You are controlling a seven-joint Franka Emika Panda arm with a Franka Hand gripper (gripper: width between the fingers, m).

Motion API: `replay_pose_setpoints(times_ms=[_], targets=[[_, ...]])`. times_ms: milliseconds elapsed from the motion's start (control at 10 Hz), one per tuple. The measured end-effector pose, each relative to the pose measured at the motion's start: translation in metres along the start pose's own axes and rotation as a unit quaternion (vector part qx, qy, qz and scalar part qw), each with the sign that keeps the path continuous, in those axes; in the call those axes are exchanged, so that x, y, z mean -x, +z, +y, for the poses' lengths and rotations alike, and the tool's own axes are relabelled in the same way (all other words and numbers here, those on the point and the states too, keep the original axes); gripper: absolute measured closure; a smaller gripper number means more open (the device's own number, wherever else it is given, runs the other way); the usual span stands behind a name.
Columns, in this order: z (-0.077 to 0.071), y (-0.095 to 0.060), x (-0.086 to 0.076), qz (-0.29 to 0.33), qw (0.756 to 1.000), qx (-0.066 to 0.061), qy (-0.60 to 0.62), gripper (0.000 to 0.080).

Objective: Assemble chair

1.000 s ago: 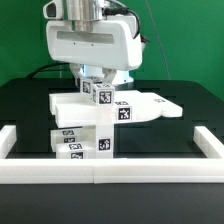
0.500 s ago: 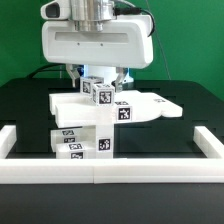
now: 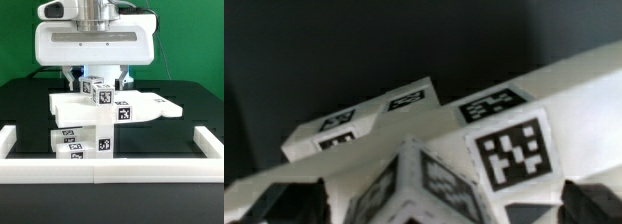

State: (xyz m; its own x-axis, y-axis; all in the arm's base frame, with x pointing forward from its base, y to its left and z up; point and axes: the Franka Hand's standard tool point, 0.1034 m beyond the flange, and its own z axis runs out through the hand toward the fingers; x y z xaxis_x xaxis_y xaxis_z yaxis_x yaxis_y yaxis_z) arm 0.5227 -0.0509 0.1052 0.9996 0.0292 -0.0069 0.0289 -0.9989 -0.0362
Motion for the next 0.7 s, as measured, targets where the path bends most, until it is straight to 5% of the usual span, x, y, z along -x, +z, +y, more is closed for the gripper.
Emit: replay_pose_setpoints(times_ms=[700], targets=[[0.0062, 0.0, 0.0013, -0.006, 0.967, 0.01, -0.256, 0.0151]])
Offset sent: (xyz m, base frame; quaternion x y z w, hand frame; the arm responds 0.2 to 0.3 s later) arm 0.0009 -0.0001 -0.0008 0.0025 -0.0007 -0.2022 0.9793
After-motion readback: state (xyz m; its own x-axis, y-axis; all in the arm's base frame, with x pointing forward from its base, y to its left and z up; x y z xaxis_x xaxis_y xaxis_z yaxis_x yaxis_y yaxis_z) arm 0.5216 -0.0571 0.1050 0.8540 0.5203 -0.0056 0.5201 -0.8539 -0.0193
